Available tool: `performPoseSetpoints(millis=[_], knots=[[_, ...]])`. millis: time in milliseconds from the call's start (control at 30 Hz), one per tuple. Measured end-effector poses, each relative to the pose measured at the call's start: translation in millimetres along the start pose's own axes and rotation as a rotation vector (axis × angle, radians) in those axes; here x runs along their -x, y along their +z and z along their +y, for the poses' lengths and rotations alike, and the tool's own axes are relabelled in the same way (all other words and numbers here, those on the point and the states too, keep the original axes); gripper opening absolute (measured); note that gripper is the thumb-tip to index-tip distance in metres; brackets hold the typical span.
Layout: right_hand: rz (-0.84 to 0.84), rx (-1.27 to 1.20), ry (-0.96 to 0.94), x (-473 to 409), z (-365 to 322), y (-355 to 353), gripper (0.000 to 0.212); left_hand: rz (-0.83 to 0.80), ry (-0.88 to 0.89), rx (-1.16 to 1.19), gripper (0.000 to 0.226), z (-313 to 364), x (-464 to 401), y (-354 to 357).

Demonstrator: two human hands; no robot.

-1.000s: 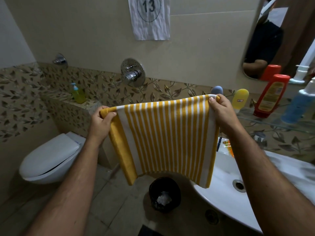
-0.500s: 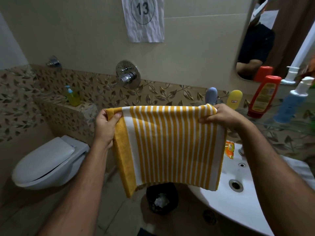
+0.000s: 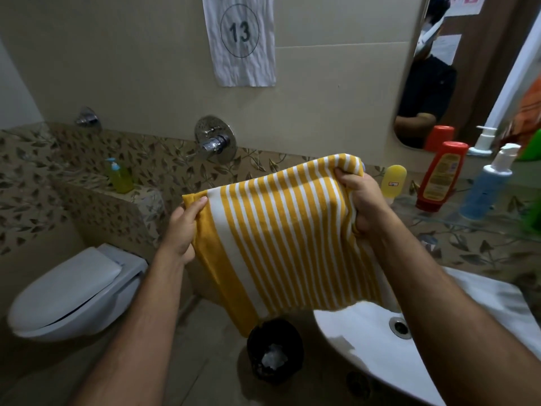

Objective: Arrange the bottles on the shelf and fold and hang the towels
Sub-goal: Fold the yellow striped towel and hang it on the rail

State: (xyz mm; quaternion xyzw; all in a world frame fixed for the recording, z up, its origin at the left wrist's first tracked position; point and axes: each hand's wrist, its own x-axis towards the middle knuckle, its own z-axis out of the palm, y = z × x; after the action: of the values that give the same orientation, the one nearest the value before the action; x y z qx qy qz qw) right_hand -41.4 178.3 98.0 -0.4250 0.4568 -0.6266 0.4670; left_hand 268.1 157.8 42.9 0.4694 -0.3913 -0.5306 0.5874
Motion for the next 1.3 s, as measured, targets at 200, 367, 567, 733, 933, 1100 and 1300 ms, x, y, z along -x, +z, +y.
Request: performPoseSetpoints(millis=[200, 367, 567, 733, 933, 1100, 1300], knots=[[0.002, -0.301, 0.086, -3.1, -6.8, 20.4, 0.026, -0.343, -0.192, 0.375, 0.092, -55.8, 22.4, 9.3], [0.001, -0.37, 0.104, -0.4, -7.1, 27.1, 0.027, -0.519, -0.4, 0.279, 0.109, -119.5, 48.3, 29.4], [0.058, -0.385, 0.113, -1.3, -3.7, 17.4, 0.032, -0.431, -0.375, 0.317, 0.108, -129.9, 50.2, 49.0], [0.124, -0.435, 0.105, -9.1, 0.3, 5.1, 0.037, -0.45, -0.292, 0.161, 0.086, -128.2, 53.7, 56.2], [0.185, -0.364, 0.147, -12.4, 5.3, -15.2, 0.034, -0.196, -0.186, 0.161, 0.012, -85.9, 46.7, 62.1], [0.222, -0.128, 0.248, -15.0, 22.6, -36.1, 0.031, -0.124, -0.071, 0.057, 0.016, -38.7, 40.7, 54.5], [0.178, 0.017, 0.454, -6.2, 50.5, -40.5, 0.027, -0.118, -0.033, 0.033, 0.03, -13.7, 37.8, 55.5]])
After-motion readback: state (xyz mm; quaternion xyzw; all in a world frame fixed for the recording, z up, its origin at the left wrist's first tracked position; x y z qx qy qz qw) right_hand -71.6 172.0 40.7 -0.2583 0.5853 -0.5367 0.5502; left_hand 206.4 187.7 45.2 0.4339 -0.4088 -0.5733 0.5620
